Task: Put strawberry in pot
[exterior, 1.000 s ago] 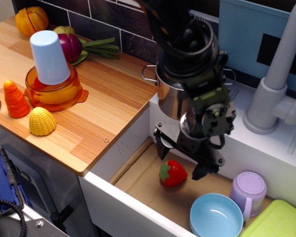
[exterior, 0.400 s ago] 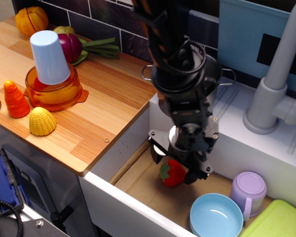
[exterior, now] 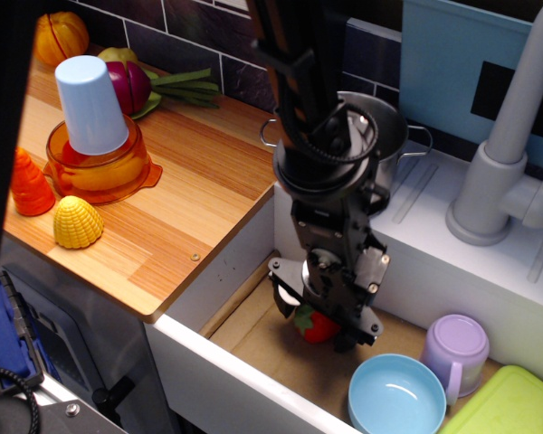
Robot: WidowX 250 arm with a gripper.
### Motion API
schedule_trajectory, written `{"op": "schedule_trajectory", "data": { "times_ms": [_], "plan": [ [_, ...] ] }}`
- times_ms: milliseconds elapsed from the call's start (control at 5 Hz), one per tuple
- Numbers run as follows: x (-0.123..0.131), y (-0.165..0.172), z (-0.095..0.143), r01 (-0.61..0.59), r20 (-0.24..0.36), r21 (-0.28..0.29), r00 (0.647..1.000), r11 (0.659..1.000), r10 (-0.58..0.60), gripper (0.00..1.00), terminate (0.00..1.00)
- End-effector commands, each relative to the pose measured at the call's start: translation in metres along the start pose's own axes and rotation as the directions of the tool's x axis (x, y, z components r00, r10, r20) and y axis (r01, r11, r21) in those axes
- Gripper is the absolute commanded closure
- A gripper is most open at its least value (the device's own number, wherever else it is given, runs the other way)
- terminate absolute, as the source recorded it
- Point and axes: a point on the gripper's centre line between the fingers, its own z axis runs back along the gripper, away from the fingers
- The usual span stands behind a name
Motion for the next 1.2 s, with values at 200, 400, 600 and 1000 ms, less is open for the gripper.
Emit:
{"op": "schedule_trajectory", "data": {
  "times_ms": [200,400,600,1000],
  "plan": [
    [0.020,-0.002,0.038,-0.049,-0.051,0.031,0.997,0.998,0.051,1.00,0.00],
    [0.015,0.003,0.083,-0.077,-0.110,0.110,0.990,0.991,0.089,1.00,0.00],
    [0.015,0.011,0.130,-0.075,-0.162,0.162,0.982,0.984,0.101,1.00,0.00],
    [0.077,0.013,0.201,0.042,-0.155,0.269,0.988,0.962,0.000,1.00,0.00]
  ]
}}
